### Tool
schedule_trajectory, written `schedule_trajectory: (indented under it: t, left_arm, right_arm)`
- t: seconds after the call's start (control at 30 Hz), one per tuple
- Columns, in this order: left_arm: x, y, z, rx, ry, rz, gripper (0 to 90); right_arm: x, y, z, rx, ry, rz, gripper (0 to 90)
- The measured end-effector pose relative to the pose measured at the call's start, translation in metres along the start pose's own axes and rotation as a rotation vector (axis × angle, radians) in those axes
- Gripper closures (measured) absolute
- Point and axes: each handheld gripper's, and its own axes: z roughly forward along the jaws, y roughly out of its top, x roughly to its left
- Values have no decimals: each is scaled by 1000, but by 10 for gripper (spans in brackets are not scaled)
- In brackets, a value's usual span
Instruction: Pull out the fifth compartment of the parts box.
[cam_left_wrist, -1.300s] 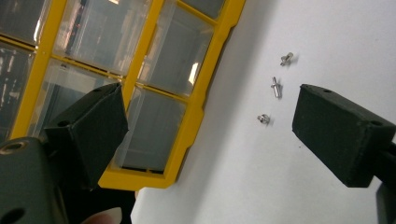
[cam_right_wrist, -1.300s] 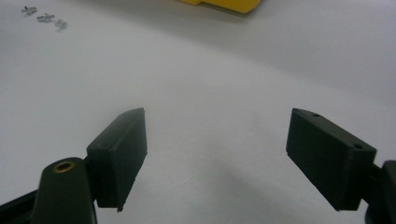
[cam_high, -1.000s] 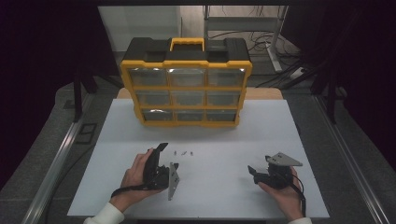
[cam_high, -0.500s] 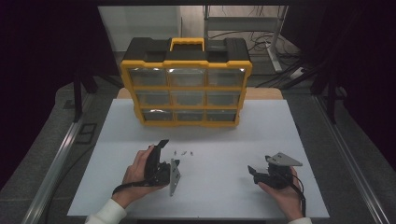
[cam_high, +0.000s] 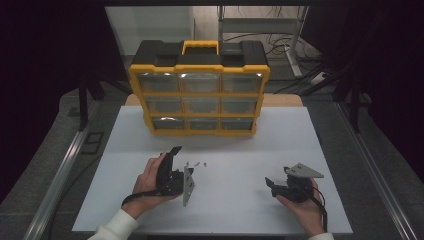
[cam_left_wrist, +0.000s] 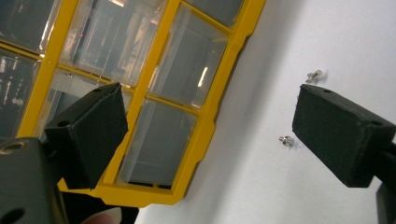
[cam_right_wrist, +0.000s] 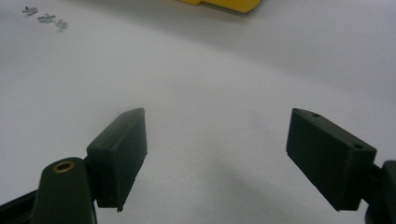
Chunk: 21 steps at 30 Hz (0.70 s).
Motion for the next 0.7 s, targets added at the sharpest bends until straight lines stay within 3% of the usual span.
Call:
schedule_trajectory:
  t: [0.7]
  left_arm:
    - [8, 2, 9, 9, 9, -18, 112]
  right_arm:
    - [0, 0, 1, 1, 0, -1, 211]
